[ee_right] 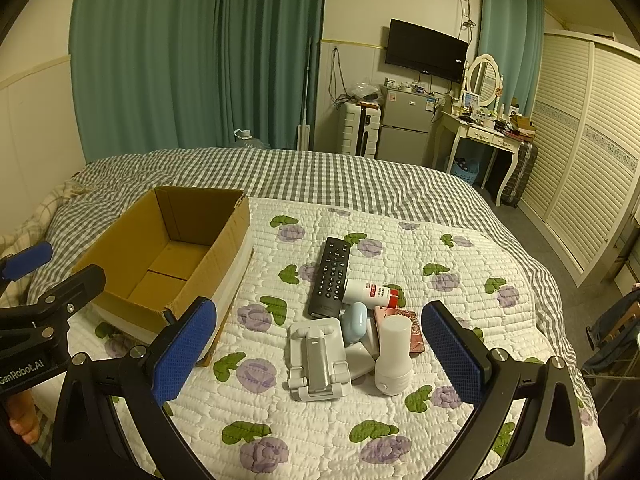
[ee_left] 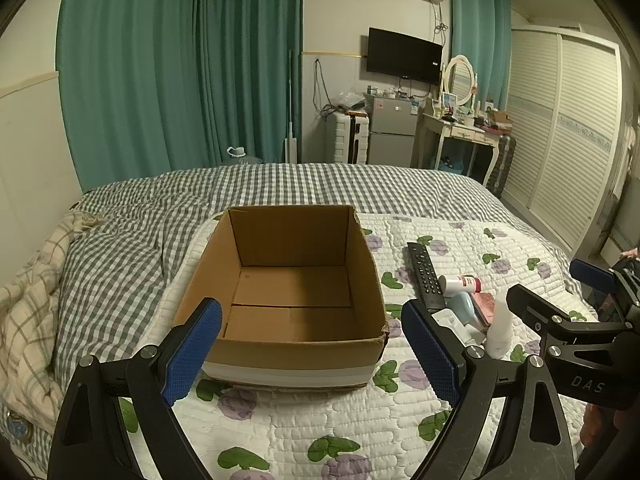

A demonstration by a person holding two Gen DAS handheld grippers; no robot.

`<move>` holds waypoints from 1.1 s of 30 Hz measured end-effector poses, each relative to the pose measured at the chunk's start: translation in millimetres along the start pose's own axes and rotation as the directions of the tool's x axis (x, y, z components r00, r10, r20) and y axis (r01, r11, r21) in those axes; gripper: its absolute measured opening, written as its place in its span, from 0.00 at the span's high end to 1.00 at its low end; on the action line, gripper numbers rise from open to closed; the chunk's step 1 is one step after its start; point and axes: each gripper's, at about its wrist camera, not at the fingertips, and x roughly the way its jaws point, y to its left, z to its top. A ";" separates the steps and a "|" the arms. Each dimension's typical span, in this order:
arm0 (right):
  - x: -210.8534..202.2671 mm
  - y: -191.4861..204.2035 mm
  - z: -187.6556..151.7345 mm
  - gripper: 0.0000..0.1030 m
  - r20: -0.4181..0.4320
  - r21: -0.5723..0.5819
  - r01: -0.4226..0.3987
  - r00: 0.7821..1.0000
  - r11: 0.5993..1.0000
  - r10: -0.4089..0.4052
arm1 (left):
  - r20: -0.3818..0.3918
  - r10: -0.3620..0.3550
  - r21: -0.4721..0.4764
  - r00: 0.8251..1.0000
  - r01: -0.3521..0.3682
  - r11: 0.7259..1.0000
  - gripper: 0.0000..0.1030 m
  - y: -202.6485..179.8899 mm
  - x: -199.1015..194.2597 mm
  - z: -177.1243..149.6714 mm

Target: Organize rigid objects

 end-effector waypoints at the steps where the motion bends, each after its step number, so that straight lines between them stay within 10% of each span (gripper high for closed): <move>1: -0.6 0.8 -3.0 0.00 0.001 -0.003 -0.002 1.000 1.000 0.002 | 0.000 -0.001 0.000 1.000 0.001 1.000 0.09 -0.8 -0.6 0.4; 11: -8.4 -8.8 4.7 0.00 0.034 -0.032 0.009 0.999 0.999 -0.008 | -0.005 -0.023 0.004 1.000 0.023 1.000 0.09 12.4 -12.6 21.8; 17: -18.8 -25.7 19.0 0.00 0.085 -0.073 0.025 0.996 0.997 -0.018 | -0.014 0.101 0.060 0.995 -0.100 0.993 0.09 46.3 -14.5 31.1; 28: 18.3 -51.2 23.0 0.00 0.043 -0.103 0.049 0.998 0.993 -0.045 | -0.226 0.193 0.026 0.955 -0.192 0.981 0.11 104.8 54.6 9.5; 33: 41.4 -61.7 14.8 0.00 0.007 -0.087 0.060 0.998 0.994 -0.060 | -0.290 0.207 0.028 0.934 -0.208 0.978 0.33 110.1 75.5 -0.9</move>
